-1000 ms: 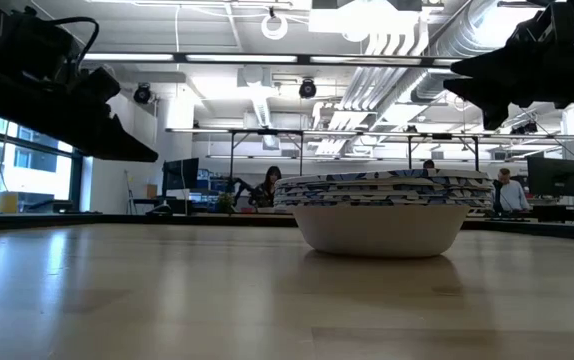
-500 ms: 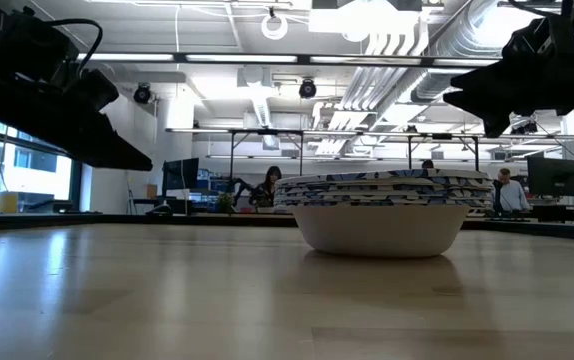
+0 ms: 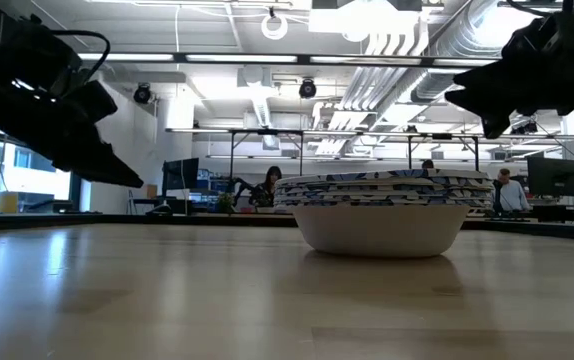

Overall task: Nest bowls inside each other
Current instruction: Return to Home Position

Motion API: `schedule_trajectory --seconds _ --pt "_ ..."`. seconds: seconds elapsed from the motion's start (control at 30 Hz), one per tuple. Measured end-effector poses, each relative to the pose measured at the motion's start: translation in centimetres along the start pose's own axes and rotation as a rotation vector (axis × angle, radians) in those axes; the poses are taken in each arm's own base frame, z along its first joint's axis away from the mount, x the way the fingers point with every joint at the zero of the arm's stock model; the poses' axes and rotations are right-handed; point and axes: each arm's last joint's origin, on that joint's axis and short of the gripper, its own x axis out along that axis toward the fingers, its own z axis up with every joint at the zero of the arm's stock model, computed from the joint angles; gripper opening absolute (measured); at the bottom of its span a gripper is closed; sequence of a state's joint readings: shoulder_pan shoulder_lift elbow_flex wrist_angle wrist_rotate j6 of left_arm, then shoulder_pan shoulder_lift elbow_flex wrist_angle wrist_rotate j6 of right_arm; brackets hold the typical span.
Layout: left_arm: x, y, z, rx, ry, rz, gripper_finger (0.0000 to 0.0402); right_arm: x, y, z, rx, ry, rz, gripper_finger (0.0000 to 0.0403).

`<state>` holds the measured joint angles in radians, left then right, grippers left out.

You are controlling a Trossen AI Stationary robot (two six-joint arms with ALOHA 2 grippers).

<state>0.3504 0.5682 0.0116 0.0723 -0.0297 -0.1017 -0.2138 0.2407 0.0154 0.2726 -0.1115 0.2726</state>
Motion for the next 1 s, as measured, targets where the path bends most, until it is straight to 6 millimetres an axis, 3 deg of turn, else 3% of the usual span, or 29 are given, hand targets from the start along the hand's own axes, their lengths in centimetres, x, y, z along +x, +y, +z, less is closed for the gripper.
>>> schedule_trajectory --seconds 0.27,1.0 --pt "-0.1 -0.3 0.2 -0.019 -0.009 -0.098 0.0241 0.0 0.5 0.1 0.03 0.027 0.156 0.0146" --pt "-3.0 -1.5 3.2 0.014 -0.413 -0.284 0.0241 -0.4 1.5 2.0 -0.162 -0.166 0.358 0.0146"
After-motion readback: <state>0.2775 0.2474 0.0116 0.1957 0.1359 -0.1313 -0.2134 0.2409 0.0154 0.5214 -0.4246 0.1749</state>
